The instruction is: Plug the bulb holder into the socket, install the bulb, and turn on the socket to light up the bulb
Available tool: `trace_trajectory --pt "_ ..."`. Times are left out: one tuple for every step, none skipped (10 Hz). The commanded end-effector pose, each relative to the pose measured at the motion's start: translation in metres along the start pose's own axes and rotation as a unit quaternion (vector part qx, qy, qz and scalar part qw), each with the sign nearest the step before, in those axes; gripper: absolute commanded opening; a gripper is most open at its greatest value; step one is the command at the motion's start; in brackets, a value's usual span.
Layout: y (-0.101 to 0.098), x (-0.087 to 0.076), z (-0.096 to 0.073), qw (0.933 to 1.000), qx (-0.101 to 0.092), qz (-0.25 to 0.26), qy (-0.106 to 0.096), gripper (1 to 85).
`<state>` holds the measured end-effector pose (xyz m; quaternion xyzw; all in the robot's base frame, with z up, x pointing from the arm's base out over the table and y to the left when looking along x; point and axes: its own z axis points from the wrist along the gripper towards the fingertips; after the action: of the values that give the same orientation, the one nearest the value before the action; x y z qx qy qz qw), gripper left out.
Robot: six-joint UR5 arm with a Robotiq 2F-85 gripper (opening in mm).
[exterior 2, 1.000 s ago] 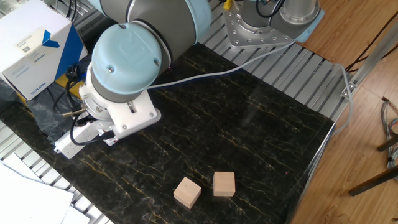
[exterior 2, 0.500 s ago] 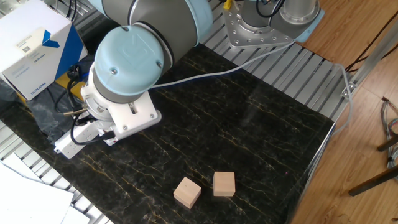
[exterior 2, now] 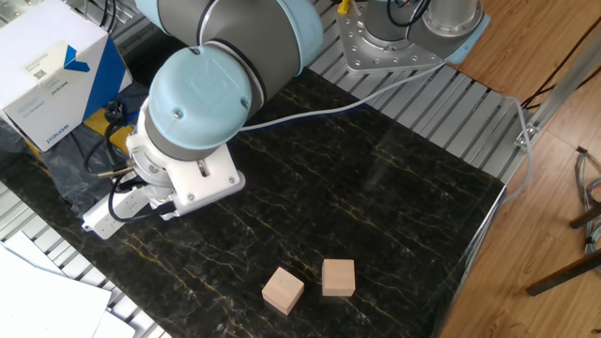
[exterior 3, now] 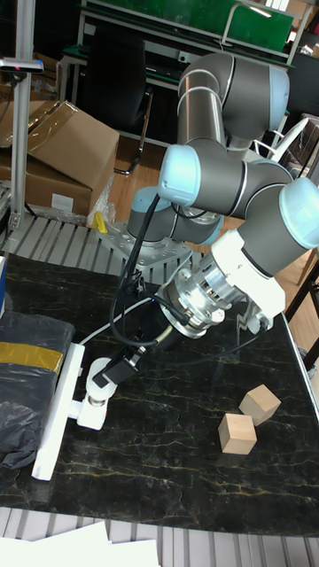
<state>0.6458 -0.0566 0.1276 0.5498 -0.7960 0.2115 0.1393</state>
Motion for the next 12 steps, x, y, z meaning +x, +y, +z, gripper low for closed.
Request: trace_trajectory --pt "0.0001 -0.0014 0.0024 1.0000 -0.004 0.008 -0.005 25.3" --pt "0.0026 -0.0012 0.0018 0.9999 -0.007 0.008 -0.005 25.3" --pt "0.0052 -0.0007 0.0011 0.9999 -0.011 0.008 -0.005 25.3" --pt "0.0068 -0.0012 0.0009 0.9999 -0.014 0.006 -0.007 25.3" --pt "0.0070 -0.0019 0.0012 0.9999 -0.014 0.006 -0.007 25.3" --pt "0.0072 -0.0021 0.0020 0.9998 -0.014 0.008 -0.007 25.3" --pt "0.0069 -0.0019 0.0029 0.9998 -0.014 0.010 -0.007 25.3" --pt "0.0064 -0.0018 0.0047 0.9998 -0.014 0.012 -0.008 25.3" --pt "0.0086 -0.0033 0.0052 0.9997 -0.019 0.014 -0.010 25.0" --pt "0.0082 -0.0034 0.0057 0.9996 -0.019 0.016 -0.010 25.0" --pt "0.0076 -0.0030 0.0060 0.9996 -0.018 0.017 -0.008 25.0" --pt "0.0065 -0.0027 0.0051 0.9997 -0.018 0.017 -0.007 24.7"
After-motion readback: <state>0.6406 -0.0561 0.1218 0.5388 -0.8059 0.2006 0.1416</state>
